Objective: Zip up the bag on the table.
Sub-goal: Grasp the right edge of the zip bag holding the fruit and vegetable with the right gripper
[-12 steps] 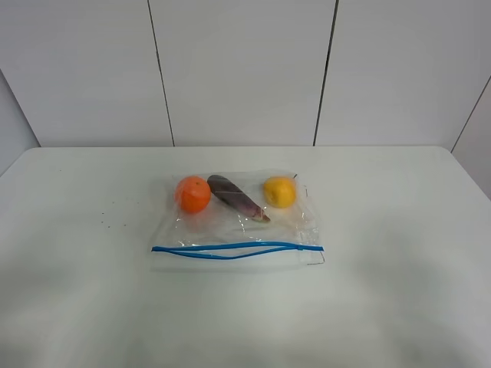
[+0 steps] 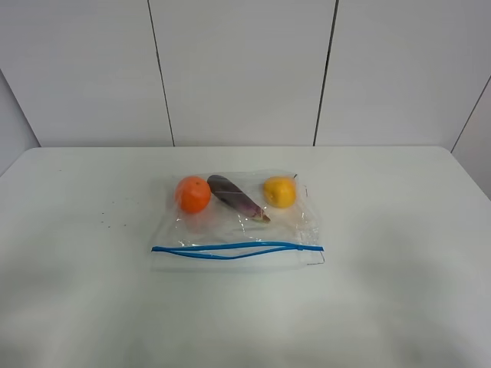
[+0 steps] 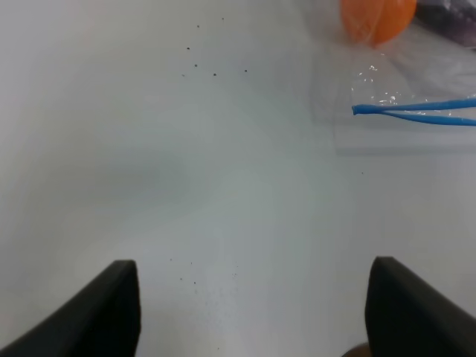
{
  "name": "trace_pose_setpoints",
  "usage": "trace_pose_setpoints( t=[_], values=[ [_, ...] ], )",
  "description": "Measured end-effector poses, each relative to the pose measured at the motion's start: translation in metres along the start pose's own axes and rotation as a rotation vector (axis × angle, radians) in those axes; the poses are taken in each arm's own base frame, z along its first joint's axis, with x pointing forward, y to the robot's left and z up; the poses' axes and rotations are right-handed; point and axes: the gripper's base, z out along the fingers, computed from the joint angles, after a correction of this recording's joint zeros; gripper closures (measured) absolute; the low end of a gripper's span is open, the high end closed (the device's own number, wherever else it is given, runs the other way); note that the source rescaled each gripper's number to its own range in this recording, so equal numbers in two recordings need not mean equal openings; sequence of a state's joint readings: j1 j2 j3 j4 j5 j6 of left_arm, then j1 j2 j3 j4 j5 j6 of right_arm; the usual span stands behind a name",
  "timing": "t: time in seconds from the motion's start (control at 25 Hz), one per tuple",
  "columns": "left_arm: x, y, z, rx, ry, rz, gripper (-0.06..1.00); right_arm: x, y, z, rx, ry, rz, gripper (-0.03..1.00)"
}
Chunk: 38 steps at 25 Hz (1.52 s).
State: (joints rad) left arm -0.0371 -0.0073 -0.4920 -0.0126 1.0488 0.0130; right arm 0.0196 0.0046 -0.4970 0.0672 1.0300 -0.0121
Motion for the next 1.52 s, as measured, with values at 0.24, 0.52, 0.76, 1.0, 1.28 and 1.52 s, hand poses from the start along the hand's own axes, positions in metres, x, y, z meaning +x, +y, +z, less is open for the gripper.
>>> trace_pose_setpoints(
  t=[0.24, 0.52, 0.76, 1.0, 1.28, 1.52],
  values=[
    [0.0, 0.0, 0.0, 0.0, 0.0, 0.0, 0.13, -0.039, 0.0, 0.015, 0.0, 0.136, 0.009, -0.03],
    [0.0, 0.0, 0.0, 0.0, 0.0, 0.0, 0.13, -0.089, 0.001, 0.078, -0.02, 0.411, 0.051, -0.03],
    [0.0, 0.0, 0.0, 0.0, 0.0, 0.0, 0.13, -0.098, 0.002, 0.16, -0.068, 0.657, 0.125, -0.03],
    [0.0, 0.0, 0.0, 0.0, 0.0, 0.0, 0.13, -0.073, 0.006, 0.241, -0.155, 0.771, 0.171, -0.03],
    [0.0, 0.0, 0.0, 0.0, 0.0, 0.0, 0.13, -0.036, 0.015, 0.307, -0.316, 0.781, 0.219, -0.03],
    [0.0, 0.0, 0.0, 0.0, 0.0, 0.0, 0.13, -0.009, 0.023, 0.339, -0.442, 0.769, 0.257, -0.03]
  ],
)
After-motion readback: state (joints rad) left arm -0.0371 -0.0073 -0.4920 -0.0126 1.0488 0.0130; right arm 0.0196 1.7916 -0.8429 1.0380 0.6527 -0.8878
